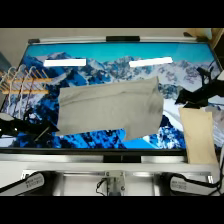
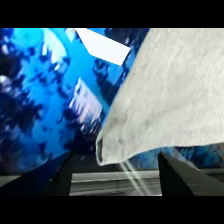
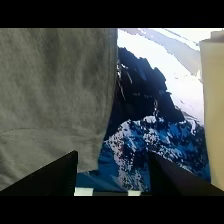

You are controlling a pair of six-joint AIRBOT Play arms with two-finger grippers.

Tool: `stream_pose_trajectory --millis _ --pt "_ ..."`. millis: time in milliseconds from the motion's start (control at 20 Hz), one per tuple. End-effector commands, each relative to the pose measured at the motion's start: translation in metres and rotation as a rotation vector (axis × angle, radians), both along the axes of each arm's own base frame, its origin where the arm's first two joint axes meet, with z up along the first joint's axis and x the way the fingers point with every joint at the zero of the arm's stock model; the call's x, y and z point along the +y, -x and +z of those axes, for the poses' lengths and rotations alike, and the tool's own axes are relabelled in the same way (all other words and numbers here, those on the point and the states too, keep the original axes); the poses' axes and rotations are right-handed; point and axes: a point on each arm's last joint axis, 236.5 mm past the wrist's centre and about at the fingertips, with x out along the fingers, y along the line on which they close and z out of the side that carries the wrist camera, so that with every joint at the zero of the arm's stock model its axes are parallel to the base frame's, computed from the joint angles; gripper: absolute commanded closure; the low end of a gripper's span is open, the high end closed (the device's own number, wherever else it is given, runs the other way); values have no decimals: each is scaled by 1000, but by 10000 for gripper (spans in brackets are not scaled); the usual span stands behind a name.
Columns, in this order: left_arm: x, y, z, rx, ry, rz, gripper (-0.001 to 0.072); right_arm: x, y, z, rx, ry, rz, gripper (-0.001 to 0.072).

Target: Fold the shirts.

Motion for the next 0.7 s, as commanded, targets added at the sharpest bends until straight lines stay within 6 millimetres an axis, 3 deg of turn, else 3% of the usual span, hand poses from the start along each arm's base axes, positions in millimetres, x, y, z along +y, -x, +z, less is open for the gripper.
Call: stream_pose_trajectory --millis 0,50,100,200,250,400,450,500,650 --pt "-6 -8 -18 -28 21 88 120 12 4 5 3 -48 17 168" --pt "-9 -9 -20 -20 39 98 244 11 4 4 6 -43 17 168" --pt "-13 -10 -22 -11 54 101 298 9 7 3 16 -34 19 168" --pt "-17 -8 -24 2 62 95 631 4 19 -6 64 -10 33 166" --pt "-16 -9 -23 -3 60 94 665 4 31 -21 113 -17 30 81" --pt "-14 -16 -15 -38 49 82 665 28 60 -78 194 -122 -28 88" --pt "-14 -17 -11 -56 47 64 665 42 54 -92 160 -162 -58 141" --pt "-15 -17 -7 -67 48 56 665 48 50 -102 127 -156 -60 147" --pt "-15 -18 2 -91 43 50 665 50 37 -125 87 -88 -62 161"
